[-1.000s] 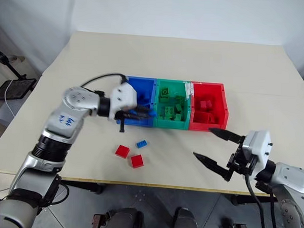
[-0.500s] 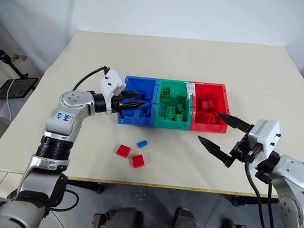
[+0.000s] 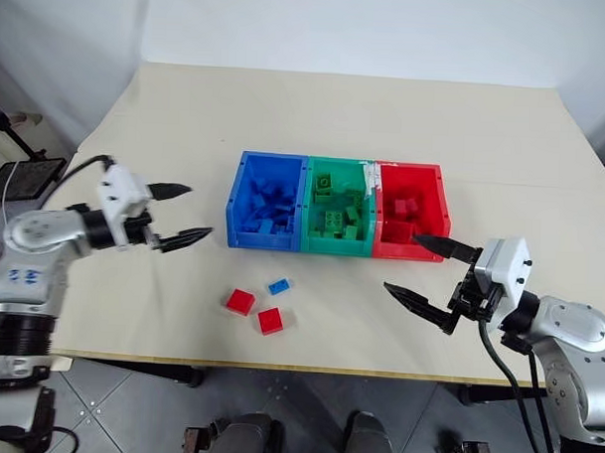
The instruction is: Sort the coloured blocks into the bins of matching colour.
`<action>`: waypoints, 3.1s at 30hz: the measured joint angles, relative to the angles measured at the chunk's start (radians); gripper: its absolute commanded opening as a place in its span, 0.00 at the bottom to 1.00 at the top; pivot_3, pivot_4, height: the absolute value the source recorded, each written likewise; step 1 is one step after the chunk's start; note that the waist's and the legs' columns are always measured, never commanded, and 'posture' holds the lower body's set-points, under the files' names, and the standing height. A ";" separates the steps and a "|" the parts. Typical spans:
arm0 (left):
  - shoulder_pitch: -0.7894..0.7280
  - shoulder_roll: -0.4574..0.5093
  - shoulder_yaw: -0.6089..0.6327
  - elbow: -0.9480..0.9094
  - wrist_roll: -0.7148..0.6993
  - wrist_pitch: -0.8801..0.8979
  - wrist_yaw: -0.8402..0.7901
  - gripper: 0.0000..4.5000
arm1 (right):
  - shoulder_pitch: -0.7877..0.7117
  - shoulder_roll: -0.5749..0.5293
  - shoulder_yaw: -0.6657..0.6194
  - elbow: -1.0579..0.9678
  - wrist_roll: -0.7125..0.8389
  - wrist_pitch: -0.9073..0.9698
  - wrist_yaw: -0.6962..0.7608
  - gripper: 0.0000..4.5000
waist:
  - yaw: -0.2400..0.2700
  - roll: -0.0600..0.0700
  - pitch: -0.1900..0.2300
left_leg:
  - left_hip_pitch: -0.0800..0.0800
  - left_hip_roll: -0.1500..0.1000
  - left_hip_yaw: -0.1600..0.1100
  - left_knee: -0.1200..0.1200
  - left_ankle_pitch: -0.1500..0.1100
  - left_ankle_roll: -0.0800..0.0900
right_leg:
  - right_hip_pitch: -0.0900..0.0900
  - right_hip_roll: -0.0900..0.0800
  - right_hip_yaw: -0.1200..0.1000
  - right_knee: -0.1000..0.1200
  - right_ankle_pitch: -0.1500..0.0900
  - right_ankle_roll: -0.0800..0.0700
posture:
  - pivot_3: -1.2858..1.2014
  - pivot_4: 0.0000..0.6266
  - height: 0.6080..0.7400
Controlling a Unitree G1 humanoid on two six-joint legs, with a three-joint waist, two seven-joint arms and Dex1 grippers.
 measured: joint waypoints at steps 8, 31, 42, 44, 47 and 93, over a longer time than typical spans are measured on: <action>0.072 0.047 -0.047 -0.046 -0.039 0.069 -0.127 1.00 | -0.018 -0.009 0.031 0.039 -0.036 -0.024 0.067 1.00 | 0.009 0.000 0.000 | -0.001 0.000 0.003 0.002 -0.001 0.001 | 0.002 -0.001 -0.002 0.001 0.000 0.000 | 0.52 0.24 1.00; -0.101 -0.182 -0.555 -0.622 0.073 0.875 0.306 1.00 | 0.040 -0.031 0.045 -0.041 -0.053 -0.014 0.029 1.00 | 0.008 0.000 0.000 | -0.001 -0.001 -0.002 0.002 -0.001 0.001 | 0.001 0.000 0.002 0.000 0.000 0.000 | 0.52 0.24 1.00; -0.129 -0.154 -0.641 -0.599 0.127 0.840 0.287 0.32 | 0.045 -0.038 0.045 -0.052 -0.055 0.008 0.007 1.00 | 0.006 0.000 0.000 | 0.000 0.000 -0.002 0.002 -0.001 0.001 | 0.001 0.000 0.002 0.000 0.000 0.000 | 0.52 0.24 1.00; -0.131 -0.155 -0.641 -0.592 0.129 0.833 0.285 0.18 | 0.046 -0.043 0.044 -0.057 -0.055 0.009 0.007 1.00 | 0.005 0.000 0.000 | 0.000 0.000 -0.002 0.002 -0.001 0.001 | 0.002 0.000 0.002 -0.001 0.000 0.000 | 0.52 0.24 1.00; -0.130 -0.162 -0.637 -0.576 0.130 0.804 0.281 0.10 | 0.076 -0.043 0.044 -0.075 -0.055 0.010 0.007 1.00 | 0.007 0.000 0.000 | -0.001 -0.001 -0.002 0.002 -0.001 0.001 | 0.002 0.000 0.002 0.000 0.000 0.000 | 0.52 0.24 1.00; 0.043 0.053 -0.050 0.098 0.000 -0.224 -0.127 0.99 | 0.065 -0.032 0.021 -0.035 -0.037 -0.039 0.054 1.00 | 0.006 0.000 0.000 | 0.000 0.000 0.005 0.002 -0.001 0.001 | 0.002 -0.001 -0.003 0.000 0.000 0.000 | 0.52 0.24 1.00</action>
